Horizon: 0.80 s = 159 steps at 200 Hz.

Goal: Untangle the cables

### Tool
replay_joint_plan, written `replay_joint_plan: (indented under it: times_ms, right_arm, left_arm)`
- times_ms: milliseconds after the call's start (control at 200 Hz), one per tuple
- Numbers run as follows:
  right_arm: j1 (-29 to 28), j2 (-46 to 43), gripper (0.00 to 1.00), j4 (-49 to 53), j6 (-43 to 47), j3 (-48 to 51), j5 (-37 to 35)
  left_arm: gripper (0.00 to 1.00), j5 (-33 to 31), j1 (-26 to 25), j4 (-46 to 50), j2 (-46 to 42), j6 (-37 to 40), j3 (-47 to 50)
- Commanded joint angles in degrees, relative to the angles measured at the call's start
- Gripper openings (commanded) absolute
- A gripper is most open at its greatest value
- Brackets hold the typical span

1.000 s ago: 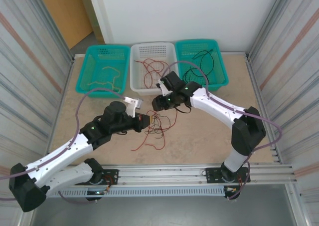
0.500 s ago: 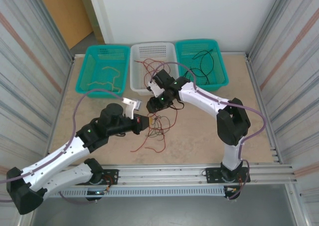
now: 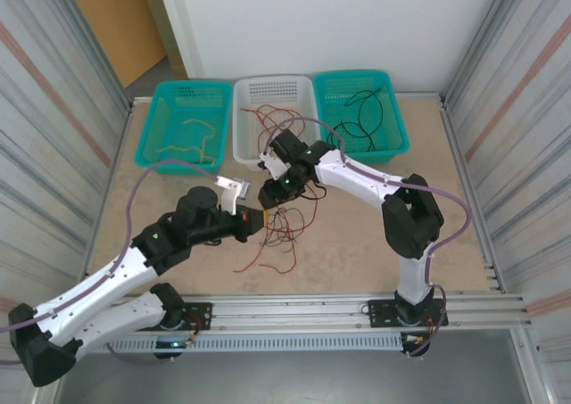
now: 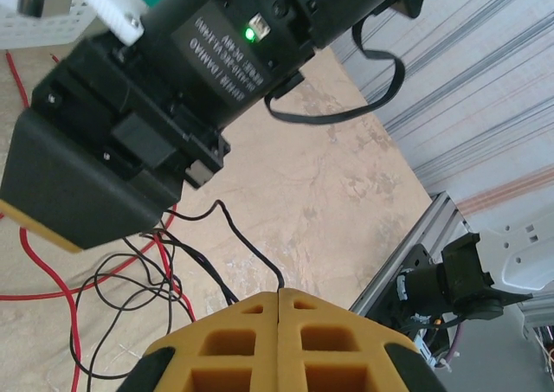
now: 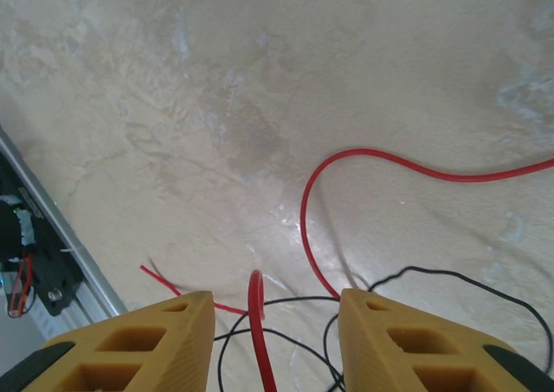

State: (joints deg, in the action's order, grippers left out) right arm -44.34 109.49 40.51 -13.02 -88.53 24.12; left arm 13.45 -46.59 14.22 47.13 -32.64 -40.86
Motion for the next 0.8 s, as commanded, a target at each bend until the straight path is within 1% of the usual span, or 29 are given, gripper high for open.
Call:
replay_joint_plan:
  times_ms: [0,35,165,215,291,411,511,681,792]
  right_arm:
    - [-0.41,0.1,0.38,-1.24,-0.38,2.02,1.14]
    - [-0.28,-0.48,0.35,-1.6,-0.64,2.47,0.49]
    - [0.56,-3.11,0.16,-2.75,-1.48,2.84,-0.79]
    - [0.73,-4.46,0.11,-3.06,-1.49,2.38,-1.58]
    - [1.21,-6.46,0.07,-3.72,-1.64,1.13,-2.36]
    - [2.03,-10.04,0.02,-5.09,-2.98,-1.73,-3.22]
    - [3.14,-14.0,0.02,-7.79,-4.65,-2.76,-4.36]
    - [6.71,-20.02,0.02,-11.4,-6.66,-4.14,-7.96]
    - [10.62,-22.31,0.03,-12.96,-7.47,-6.59,-7.62]
  left_arm:
    - [0.0,-1.15,-0.26,0.93,-1.21,1.34,-0.83]
    - [0.0,-1.26,-0.26,0.77,-1.26,1.33,-0.59]
    - [0.0,-1.37,-0.27,0.2,-1.02,1.13,0.4]
    - [0.0,-1.49,-0.26,0.11,-0.72,1.09,0.84]
    - [0.0,-2.39,-0.26,-0.18,-0.17,1.1,2.17]
    - [0.0,-3.79,-0.26,-0.38,0.22,0.35,4.94]
    - [0.0,-5.75,-0.3,0.1,-0.82,-0.92,7.42]
    - [0.0,-13.54,-0.26,6.41,-3.74,-4.83,10.3]
    - [0.0,-17.41,0.07,10.48,-4.83,-8.26,11.83]
